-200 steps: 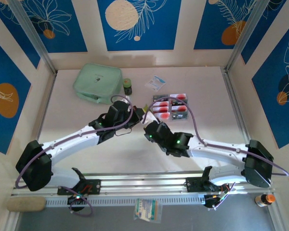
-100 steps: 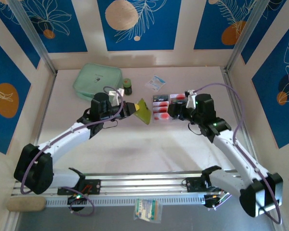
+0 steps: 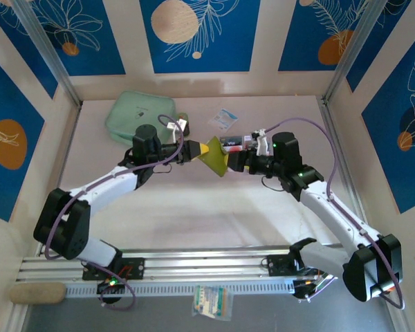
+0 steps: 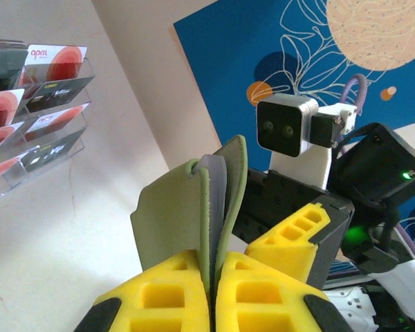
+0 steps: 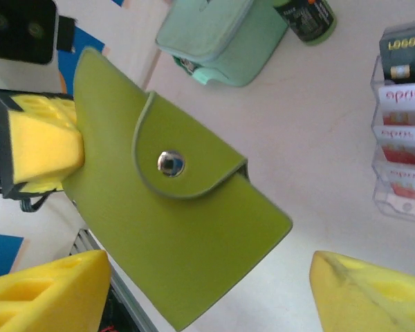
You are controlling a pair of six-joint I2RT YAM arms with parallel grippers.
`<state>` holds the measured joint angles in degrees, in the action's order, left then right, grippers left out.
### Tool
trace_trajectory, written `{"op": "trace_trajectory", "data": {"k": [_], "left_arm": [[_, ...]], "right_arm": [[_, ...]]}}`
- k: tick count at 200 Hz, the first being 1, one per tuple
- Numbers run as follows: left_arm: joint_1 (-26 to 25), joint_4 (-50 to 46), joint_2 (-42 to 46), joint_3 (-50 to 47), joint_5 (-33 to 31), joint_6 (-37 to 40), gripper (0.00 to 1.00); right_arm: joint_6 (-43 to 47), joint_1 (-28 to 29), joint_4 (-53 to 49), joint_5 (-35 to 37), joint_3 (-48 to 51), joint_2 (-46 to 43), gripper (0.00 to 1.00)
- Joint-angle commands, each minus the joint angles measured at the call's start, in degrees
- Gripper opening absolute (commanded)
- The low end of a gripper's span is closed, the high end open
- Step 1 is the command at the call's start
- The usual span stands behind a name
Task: Put the credit cards into the card holder
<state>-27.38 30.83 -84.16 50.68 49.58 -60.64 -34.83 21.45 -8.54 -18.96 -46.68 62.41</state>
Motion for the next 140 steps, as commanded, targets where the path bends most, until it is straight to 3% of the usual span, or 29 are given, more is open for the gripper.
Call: {"op": "trace_trajectory", "data": {"k": [1,42,101,140], "left_arm": [[0.66,5.95,0.24,1.96,2.9,-2.27,0.0],[0.66,4.82,-0.63,2.36,2.5,-3.53,0.0],[0.66,5.13,-1.38,2.41,2.71,-5.6,0.0],[0.66,5.16,-0.88,2.15,3.0,-5.96,0.0]], "right_arm": [[-3.59,-1.24,4.97,-5.12,1.49,-0.46,0.79],[1.9,0.45,0.62,0.43,-1.3,-1.32,0.78],[14.1,9.21,-6.55,15.6,-9.03,1.44,0.73],[17.81,10.98,-7.2,21.78,-11.83,4.73,0.61]]}}
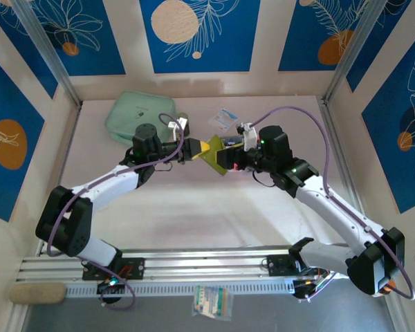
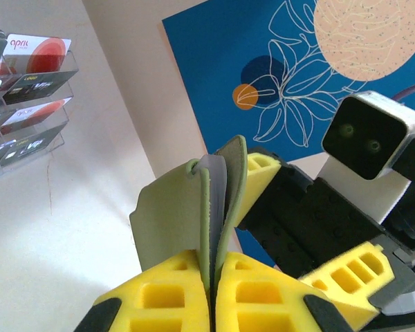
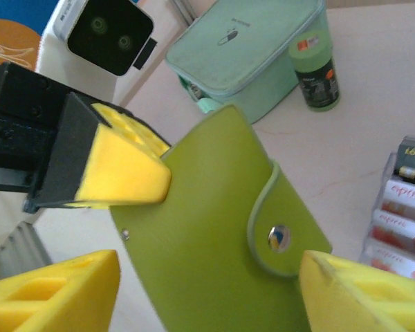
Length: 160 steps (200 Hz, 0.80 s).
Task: Put the credit cards into the card holder
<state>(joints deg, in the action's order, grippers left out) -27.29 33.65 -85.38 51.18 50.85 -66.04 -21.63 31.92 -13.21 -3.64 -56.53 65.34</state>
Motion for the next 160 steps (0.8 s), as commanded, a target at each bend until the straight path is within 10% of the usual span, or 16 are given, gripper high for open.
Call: {"op": "trace_trajectory", "data": {"k": [1,123,160], "left_arm": [[0.57,2.36,0.37,1.65,1.72,-0.53,0.0],[0.48,3.45,1.01,0.6,2.1,-1.26,0.0],[0.48,6.34,0.92,-0.54,2.54,-3.05,0.0]], "right_arm": [[4.68,0.51,-2.52,6.54,-2.03,1.85,0.61],[6.33,-0.7,-1.47,13.03,-2.37,6.2,0.0],[4.18,-6.48,-1.12,13.07,-0.39,5.6,0.0]]}}
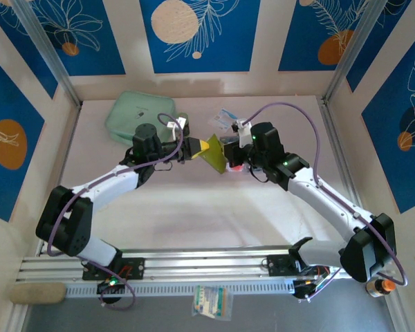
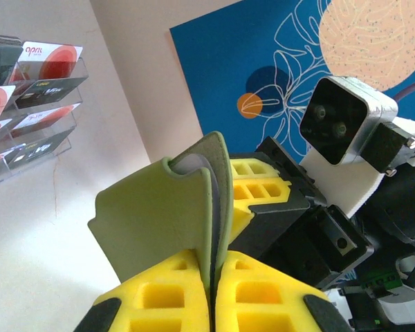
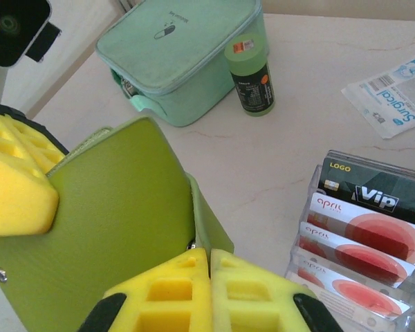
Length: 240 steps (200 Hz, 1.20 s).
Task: Put the credit cards into the card holder
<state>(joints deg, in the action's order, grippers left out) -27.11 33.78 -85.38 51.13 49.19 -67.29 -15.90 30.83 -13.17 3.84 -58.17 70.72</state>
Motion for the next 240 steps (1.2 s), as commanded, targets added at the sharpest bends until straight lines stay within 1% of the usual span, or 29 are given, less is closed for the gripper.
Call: {"op": "trace_trajectory", "data": {"k": [1,24,53,64,73,76,84,94,102,109,120,130,151,175,215,240], "left_arm": [[0.31,6.38,0.92,-0.55,4.23,-1.84,0.0],[0.31,7.51,0.97,-1.04,4.43,-2.5,0.0],[0.31,7.79,0.77,-1.3,4.64,-2.42,0.0],[0.31,8.05,0.49,-1.21,4.93,-2.34,0.0],[0.44,8.42,0.26,-1.05,4.94,-2.41,0.0],[0.42,8.67,0.22,-1.04,4.93,-2.41,0.0],[0.39,9.62,0.08,-0.96,4.76,-2.62,0.0],[0.39,11.13,-0.2,-0.65,4.51,-3.21,0.0],[0.39,12.75,-0.5,-0.3,4.34,-4.26,0.0],[0.39,14.18,-0.85,-0.03,4.08,-5.24,0.0],[0.39,16.91,-1.29,0.36,3.52,-6.82,0.0],[0.44,19.07,-1.86,0.71,2.97,-8.31,0.0],[0.39,23.32,-3.06,1.24,1.77,-11.21,0.0],[0.39,28.16,-4.49,1.59,0.59,-14.73,0.0],[0.39,32.85,-5.93,1.43,-1.43,-18.08,0.0],[0.35,33.46,-6.17,1.12,-2.07,-18.63,0.0]], "right_arm": [[-1.61,-5.58,-1.16,5.54,1.32,0.17,0.0],[-2.95,-8.92,-1.75,3.29,2.33,-1.26,0.0],[-3.83,-9.82,-3.12,0.54,3.18,-4.14,0.0],[-5.7,-11.07,-3.48,-3.16,3.62,-5.46,0.0],[-7.9,-12.84,-2.85,-8.93,4.24,-6.38,0.0],[-8.77,-13.42,-2.69,-10.9,4.41,-6.67,0.04],[-11.27,-14.98,-2.12,-16.07,4.72,-7.19,0.2],[-14.69,-16.48,-0.89,-21.65,5.26,-7.75,0.48],[-17.45,-17.27,0.38,-25.49,5.73,-8.12,0.63],[-19.74,-17.7,1.57,-28.0,6.16,-8.38,0.71],[-23.07,-17.89,3.66,-31.21,7.02,-8.61,0.78],[-26.13,-17.82,5.97,-33.36,8.01,-8.67,0.82],[-32.5,-17.83,12.18,-36.74,10.72,-8.27,0.86],[-38.55,-17.67,19.66,-39.14,13.36,-7.04,0.86],[-44.29,-16.86,28.11,-40.98,15.54,-4.53,0.86],[-46.99,-16.51,32.71,-41.95,15.58,-2.91,0.83]]}}
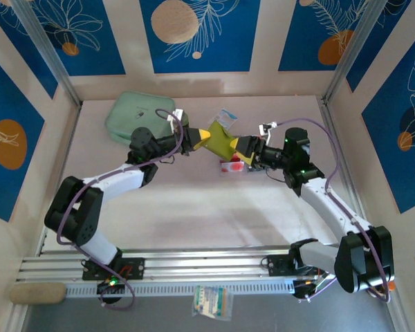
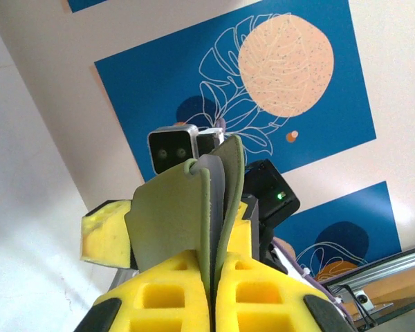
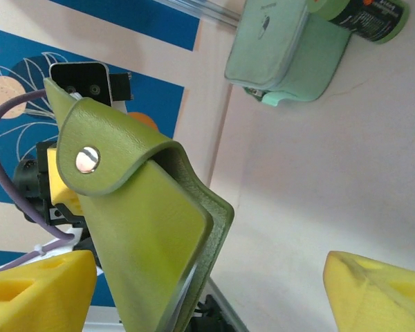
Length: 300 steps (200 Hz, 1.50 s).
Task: Put the credit cards into the card holder
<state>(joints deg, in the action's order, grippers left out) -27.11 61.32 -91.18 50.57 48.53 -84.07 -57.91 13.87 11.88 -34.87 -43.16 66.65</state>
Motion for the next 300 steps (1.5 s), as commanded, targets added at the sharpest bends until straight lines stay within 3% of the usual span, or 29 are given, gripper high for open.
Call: {"op": "trace_trajectory", "data": {"k": [1,21,40,62,91,98,118,128,131,174,207,235,269,300], "left_arm": [[0.33,5.92,-0.35,1.66,-1.42,-1.87,0.0],[0.22,5.98,-0.54,1.38,-1.6,-1.95,0.0],[0.22,5.97,-0.55,1.03,-1.6,-2.0,0.0],[0.22,5.83,-0.77,0.59,-1.78,-1.97,0.0],[0.22,5.45,-1.11,0.31,-2.0,-1.66,0.0],[0.22,5.6,-1.21,0.11,-2.39,-1.43,0.14],[0.93,5.48,-0.24,-1.82,-5.92,-0.42,0.66],[1.5,3.54,1.19,-3.29,-8.59,0.86,0.96],[1.65,2.83,1.7,-3.81,-9.43,1.37,1.0],[1.19,-14.14,13.08,-11.54,-25.3,9.71,1.0],[-3.59,-32.76,23.17,-11.96,-39.67,17.83,1.0],[-8.61,-39.35,26.35,-10.75,-48.22,20.49,1.0],[-13.92,-40.38,26.83,-11.36,-54.8,21.39,1.0],[-14.89,-38.25,26.45,-13.14,-56.48,21.08,1.0]], "right_arm": [[-5.04,0.46,7.87,-3.3,0.5,1.22,0.83],[-6.37,0.87,10.22,-4.08,-0.64,2.68,0.78],[-7.25,1.24,11.77,-4.47,-1.7,3.93,0.66],[-8.63,1.68,14.13,-5.02,-2.41,5.11,0.44],[-9.76,1.78,15.88,-5.14,-2.56,5.43,0.07],[-9.85,1.76,15.75,-4.91,-2.55,5.27,0.0],[-9.73,1.66,14.53,-3.01,-2.31,4.44,0.0],[-9.98,1.57,13.72,-0.91,-1.74,3.57,0.0],[-10.07,1.57,13.39,-0.07,-1.51,3.22,0.0],[-13.21,4.85,9.01,18.13,2.75,-3.4,0.0],[-14.53,14.78,4.56,37.96,3.33,-6.43,0.0],[-16.65,23.28,3.53,51.41,2.21,-5.13,0.0],[-20.52,27.29,6.19,55.59,1.43,-1.3,0.0],[-21.31,29.18,6.09,55.43,0.03,0.38,0.0]]}}
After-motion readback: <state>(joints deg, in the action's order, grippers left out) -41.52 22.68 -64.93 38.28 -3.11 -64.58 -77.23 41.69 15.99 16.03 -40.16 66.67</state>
